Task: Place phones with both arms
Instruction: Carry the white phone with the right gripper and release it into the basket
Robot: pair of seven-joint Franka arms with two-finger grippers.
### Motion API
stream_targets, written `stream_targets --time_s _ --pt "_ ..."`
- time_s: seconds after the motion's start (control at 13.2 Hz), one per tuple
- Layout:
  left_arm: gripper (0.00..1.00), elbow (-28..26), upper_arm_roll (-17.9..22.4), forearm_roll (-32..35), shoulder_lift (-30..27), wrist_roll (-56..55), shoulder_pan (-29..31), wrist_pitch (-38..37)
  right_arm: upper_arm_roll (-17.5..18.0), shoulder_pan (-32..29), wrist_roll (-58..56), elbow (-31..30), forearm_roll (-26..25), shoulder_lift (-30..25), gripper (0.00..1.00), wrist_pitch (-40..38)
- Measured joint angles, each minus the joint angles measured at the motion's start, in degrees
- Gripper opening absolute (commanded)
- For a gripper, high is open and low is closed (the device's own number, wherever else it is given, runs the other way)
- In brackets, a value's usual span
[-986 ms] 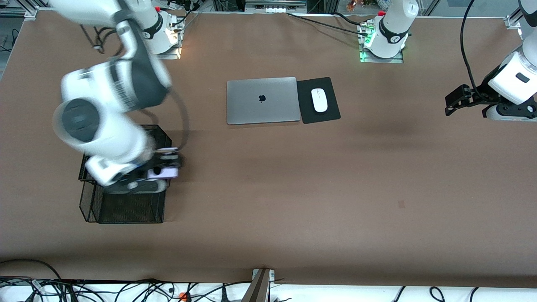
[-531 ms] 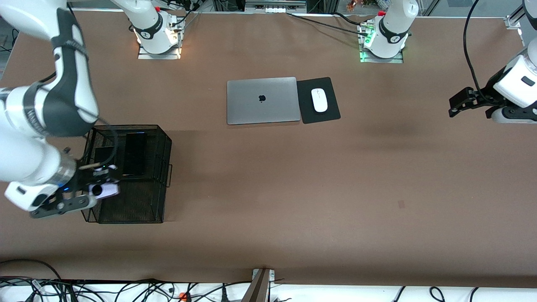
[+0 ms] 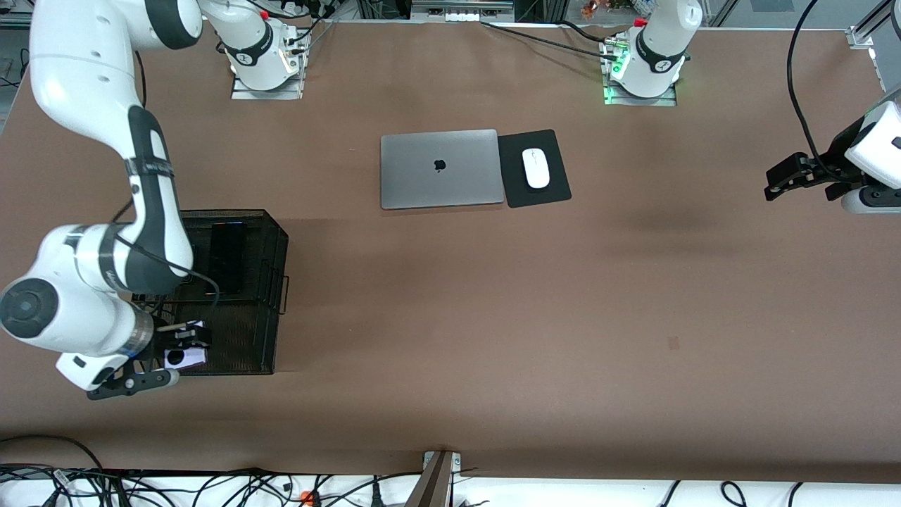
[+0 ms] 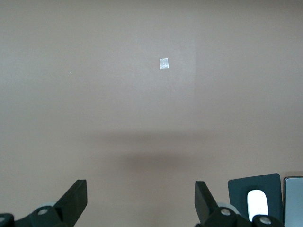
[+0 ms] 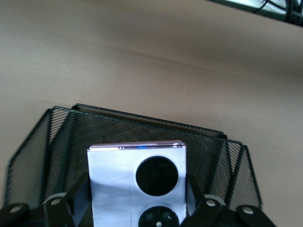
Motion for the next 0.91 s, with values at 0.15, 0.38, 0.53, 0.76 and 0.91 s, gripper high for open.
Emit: stream_targets --time_s 0.15,0.38,0.53,0.76,0.91 --pt "1.0 0.0 -0.3 0.0 0.0 0.0 0.0 0.0 0.0 0.0 0.9 0.0 0.0 1.4 0.01 0.7" --pt "1.0 0.0 -0.5 0.0 0.0 0.0 0.0 0.1 0.0 0.0 2.8 0.0 0.0 3.5 0.9 1.7" --pt "1.0 0.0 -0.5 0.0 0.0 0.1 0.0 0.8 -0.1 0.0 4.7 -0.1 0.3 4.3 1.0 1.8" --pt "1.0 0.0 -1.0 0.0 -0.2 0.1 0.0 1.1 -0.5 -0.2 5.0 -0.1 2.5 4.3 1.0 1.8" --pt "1.0 0.0 -1.2 0.1 -0.3 0.2 0.0 1.1 -0.5 -0.2 5.0 0.2 2.5 3.5 1.0 0.6"
